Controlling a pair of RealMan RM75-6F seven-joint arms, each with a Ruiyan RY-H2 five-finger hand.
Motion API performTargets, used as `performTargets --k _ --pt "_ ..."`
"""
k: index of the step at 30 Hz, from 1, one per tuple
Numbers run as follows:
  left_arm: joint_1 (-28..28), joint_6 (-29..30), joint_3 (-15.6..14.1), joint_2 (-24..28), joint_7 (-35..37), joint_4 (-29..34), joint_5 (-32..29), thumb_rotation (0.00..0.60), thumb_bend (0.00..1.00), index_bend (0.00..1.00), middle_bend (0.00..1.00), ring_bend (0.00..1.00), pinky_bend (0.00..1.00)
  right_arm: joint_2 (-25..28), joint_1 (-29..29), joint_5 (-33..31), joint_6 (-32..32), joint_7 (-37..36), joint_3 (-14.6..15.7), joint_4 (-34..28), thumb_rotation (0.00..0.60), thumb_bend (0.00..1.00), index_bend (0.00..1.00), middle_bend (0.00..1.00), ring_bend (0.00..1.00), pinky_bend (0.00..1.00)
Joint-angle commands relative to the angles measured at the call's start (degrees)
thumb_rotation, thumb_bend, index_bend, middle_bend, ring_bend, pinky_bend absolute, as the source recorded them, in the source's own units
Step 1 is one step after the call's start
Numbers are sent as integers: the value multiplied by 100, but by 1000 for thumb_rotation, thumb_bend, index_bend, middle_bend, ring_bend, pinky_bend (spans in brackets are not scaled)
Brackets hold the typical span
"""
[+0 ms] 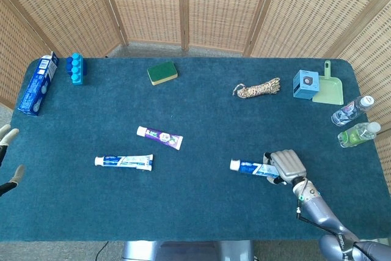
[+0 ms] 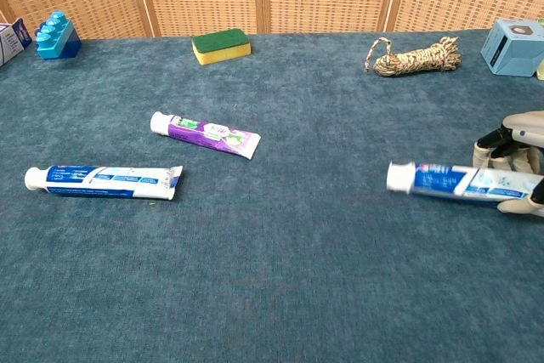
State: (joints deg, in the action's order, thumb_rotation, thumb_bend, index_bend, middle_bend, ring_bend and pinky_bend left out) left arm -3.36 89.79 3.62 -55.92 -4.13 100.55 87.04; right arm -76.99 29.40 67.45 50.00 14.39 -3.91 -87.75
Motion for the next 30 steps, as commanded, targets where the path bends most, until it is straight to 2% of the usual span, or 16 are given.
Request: performTargets --k 1,8,22,30 --pt "-16 -32 -7 -8 -13 7 8 600 344 90 88 119 108 77 -2 114 -52 -311 -7 -15 600 440 872 711 664 569" --pt "-91 -155 -17 2 -143 93 42 600 343 99 101 169 214 201 -14 268 -140 -859 6 -26 600 448 893 727 686 601" --pt "-218 -370 -9 58 -167 286 6 600 343 138 154 259 293 813 62 859 -814 -3269 -71 -407 600 440 918 761 739 640" --pt "-610 -1121 12 229 92 629 -159 600 344 176 239 276 294 1123 73 1491 -722 -4317 -2 -583 600 439 921 765 750 647"
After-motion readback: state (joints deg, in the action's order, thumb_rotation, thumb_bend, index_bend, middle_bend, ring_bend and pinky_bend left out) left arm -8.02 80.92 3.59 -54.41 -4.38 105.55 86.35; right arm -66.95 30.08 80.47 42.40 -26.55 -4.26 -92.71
